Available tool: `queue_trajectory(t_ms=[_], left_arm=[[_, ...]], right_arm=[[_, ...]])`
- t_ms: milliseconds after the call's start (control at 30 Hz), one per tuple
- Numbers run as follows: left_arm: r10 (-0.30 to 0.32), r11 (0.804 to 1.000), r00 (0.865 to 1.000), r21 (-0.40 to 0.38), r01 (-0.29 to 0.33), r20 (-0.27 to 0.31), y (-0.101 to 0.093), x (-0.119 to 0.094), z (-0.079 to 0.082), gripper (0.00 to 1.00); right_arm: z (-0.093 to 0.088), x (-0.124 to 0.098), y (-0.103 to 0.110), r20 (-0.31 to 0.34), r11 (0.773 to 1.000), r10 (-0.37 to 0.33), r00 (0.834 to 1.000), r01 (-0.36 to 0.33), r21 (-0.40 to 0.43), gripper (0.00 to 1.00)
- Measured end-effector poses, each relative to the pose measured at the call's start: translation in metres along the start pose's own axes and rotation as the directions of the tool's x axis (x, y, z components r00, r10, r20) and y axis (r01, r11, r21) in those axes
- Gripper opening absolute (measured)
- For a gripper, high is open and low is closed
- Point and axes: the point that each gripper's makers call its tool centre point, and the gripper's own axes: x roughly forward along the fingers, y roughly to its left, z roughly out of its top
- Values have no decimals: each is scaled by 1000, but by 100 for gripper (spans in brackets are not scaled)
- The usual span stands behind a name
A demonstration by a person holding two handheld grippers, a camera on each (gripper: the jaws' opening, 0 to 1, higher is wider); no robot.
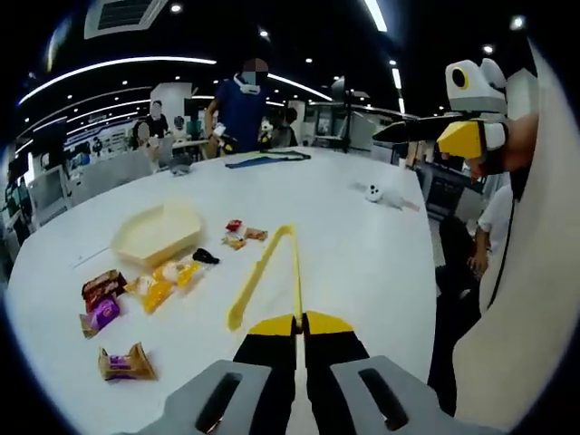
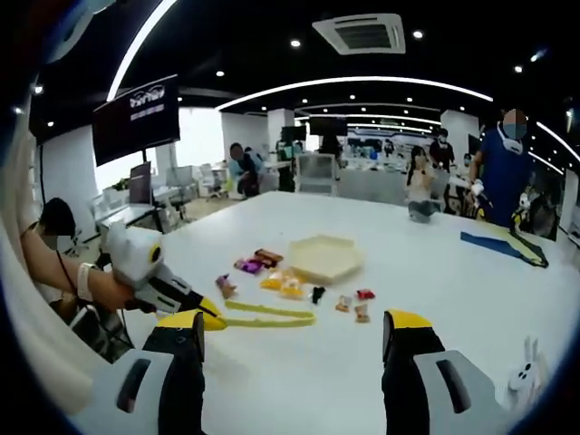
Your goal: Place the target food into the container with the food tongs after gripping and lifting it, then release it inside without dropping or visibly crushing the food.
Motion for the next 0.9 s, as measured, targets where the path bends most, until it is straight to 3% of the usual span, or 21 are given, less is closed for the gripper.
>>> queue_trajectory(t_ms=[167, 400, 733, 900], left_arm=[[42, 999, 999, 21, -43, 32, 10, -18, 15, 0], [73, 997, 996, 6, -73, 44, 22, -39, 22, 0], [69, 998, 995, -9, -69, 74, 19, -50, 34, 0], [76, 997, 989, -20, -74, 127, 20, -66, 55, 0]], right_arm=[[8, 8, 5, 12, 999, 30, 999, -30, -18, 82], [17, 19, 14, 27, 997, 65, 998, -64, -33, 82], [15, 17, 14, 36, 998, 65, 997, -64, -21, 82], [18, 15, 10, 53, 998, 55, 997, -55, -10, 82]])
